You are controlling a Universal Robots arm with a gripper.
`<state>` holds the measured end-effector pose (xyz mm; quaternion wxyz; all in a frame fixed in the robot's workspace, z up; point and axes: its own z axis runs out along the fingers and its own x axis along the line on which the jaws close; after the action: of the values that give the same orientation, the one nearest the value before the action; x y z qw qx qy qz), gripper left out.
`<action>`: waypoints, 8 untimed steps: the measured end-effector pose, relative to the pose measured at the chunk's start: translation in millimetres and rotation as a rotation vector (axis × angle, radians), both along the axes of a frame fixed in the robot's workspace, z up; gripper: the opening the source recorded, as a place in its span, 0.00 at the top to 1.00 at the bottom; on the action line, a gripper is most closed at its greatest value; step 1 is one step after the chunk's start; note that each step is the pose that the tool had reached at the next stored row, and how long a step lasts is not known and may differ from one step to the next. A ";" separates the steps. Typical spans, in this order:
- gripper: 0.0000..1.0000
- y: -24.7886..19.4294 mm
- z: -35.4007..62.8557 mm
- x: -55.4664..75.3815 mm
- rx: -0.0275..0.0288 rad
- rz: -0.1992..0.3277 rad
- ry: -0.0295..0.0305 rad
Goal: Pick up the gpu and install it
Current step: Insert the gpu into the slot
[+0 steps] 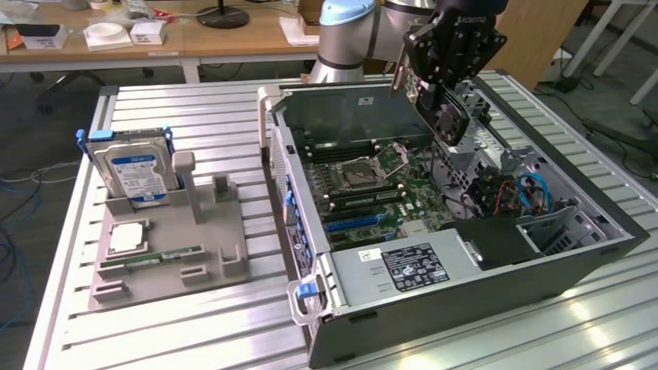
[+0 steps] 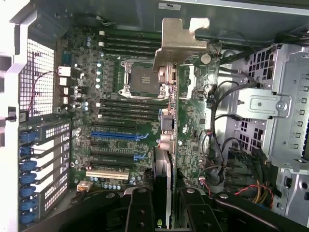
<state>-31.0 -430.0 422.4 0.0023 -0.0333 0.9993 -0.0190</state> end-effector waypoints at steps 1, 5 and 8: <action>0.73 -0.2 0.0 0.0 0.0000 0.004 0.0000; 0.73 -0.9 0.0 0.0 0.0000 0.022 0.0000; 0.73 -1.4 0.0 0.0 0.0000 0.032 0.0000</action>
<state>-30.9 -431.5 422.4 0.0026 -0.0494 0.9986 -0.0189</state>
